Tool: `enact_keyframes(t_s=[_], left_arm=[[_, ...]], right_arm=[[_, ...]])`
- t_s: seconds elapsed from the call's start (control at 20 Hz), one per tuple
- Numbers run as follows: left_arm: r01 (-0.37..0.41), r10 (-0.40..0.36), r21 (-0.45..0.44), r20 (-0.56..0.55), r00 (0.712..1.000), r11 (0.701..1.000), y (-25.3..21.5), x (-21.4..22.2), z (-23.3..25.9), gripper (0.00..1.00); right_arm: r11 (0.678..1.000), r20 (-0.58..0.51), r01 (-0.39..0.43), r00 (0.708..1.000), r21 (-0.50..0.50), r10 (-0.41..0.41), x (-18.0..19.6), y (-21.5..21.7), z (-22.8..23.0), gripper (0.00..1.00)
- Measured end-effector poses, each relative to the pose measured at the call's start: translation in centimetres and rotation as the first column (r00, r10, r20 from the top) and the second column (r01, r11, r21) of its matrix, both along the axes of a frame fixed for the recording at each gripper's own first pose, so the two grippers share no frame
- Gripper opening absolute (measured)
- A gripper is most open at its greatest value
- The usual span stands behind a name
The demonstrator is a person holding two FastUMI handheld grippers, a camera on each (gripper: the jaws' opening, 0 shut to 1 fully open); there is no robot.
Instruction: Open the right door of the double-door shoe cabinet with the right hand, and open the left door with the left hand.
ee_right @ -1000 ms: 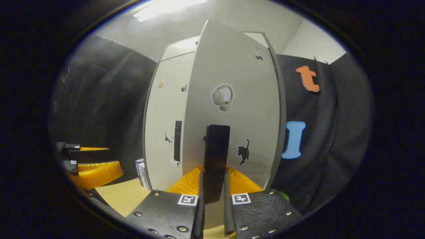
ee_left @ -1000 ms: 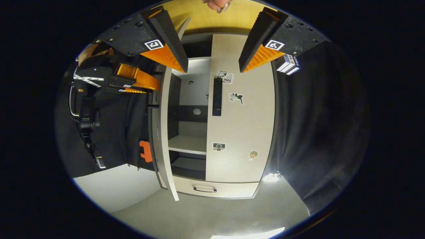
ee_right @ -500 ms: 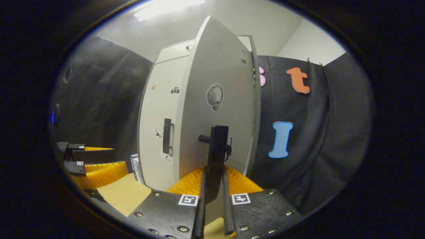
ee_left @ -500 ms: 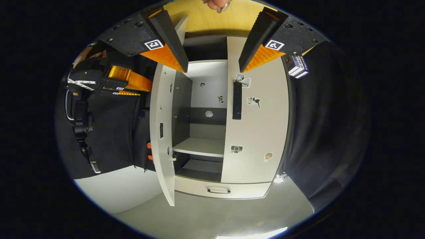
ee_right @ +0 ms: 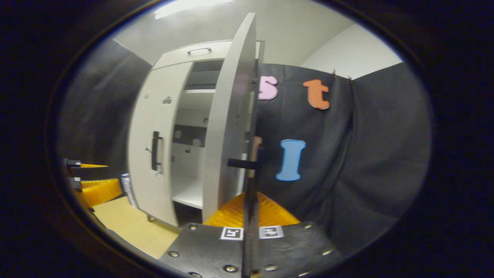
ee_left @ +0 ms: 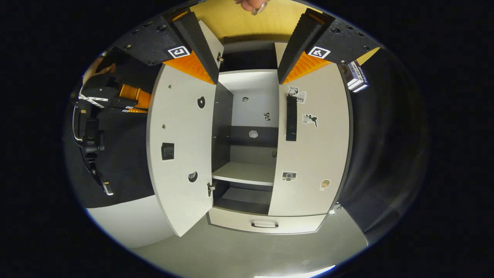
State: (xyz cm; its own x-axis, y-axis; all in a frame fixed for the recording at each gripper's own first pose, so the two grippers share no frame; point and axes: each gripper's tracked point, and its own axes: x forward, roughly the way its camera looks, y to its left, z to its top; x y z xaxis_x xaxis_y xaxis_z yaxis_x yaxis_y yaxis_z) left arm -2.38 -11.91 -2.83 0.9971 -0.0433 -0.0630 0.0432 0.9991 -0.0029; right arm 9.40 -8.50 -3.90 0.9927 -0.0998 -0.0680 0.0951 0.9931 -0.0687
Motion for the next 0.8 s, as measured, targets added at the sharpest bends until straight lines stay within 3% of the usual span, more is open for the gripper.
enact_keyframes(t_s=[0.1, 0.5, 0.8], left_arm=[[0.006, -0.006, -0.007, -0.006, 1.0, 1.0, -0.2, 0.3, -0.3, 0.95], [-0.013, 0.014, -0.039, 0.014, 1.0, 0.999, 1.0, 1.1, 0.0, 0.95], [-0.077, 0.078, -0.036, 0.044, 0.996, 0.996, 4.7, 3.4, 0.9, 0.95]], right_arm=[[0.997, 0.0, -0.047, 0.999, 0.061, 0.047, -0.1, 0.9, -0.4, 0.0], [0.999, -0.03, -0.052, 0.998, 0.005, 0.052, -0.3, 0.6, -0.5, 0.0], [0.998, -0.006, -0.057, 0.998, -0.031, 0.057, -3.4, 0.6, 0.5, 0.01]])
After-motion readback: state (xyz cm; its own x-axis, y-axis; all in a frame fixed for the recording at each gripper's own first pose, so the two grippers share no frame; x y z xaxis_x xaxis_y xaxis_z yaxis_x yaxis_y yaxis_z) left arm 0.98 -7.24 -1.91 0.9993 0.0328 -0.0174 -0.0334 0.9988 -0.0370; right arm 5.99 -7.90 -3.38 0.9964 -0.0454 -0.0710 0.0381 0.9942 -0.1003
